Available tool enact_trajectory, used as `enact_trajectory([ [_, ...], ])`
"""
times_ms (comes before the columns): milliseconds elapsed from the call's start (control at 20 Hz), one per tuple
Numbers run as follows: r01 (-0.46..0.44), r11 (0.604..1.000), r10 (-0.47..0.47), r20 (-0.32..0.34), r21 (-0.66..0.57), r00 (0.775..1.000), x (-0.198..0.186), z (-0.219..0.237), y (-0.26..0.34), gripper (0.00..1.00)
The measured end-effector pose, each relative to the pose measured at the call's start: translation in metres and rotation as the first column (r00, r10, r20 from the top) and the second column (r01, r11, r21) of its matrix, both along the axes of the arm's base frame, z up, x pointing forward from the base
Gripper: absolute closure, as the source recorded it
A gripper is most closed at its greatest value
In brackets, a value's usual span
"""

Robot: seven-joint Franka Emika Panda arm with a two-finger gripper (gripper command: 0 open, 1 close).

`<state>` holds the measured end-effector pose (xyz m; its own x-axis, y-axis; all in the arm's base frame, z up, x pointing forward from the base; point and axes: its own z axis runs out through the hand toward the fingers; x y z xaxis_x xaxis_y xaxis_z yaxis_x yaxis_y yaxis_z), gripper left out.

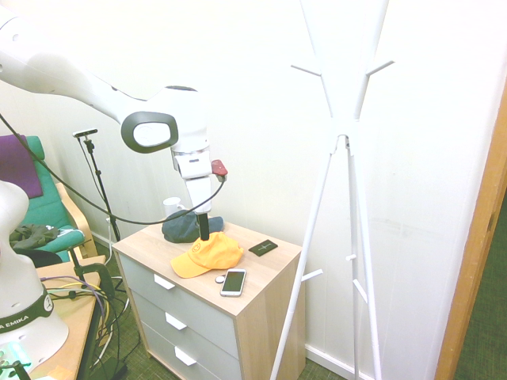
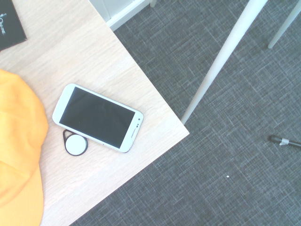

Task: Hang the cap

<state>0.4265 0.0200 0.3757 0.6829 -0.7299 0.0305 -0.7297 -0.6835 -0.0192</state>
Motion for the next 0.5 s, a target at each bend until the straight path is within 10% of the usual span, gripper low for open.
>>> enact_trajectory([
  [500, -0.107, 0.994, 0.107, -0.002, -0.001, 0.994, 0.025, -0.046, 0.091, 0.00],
])
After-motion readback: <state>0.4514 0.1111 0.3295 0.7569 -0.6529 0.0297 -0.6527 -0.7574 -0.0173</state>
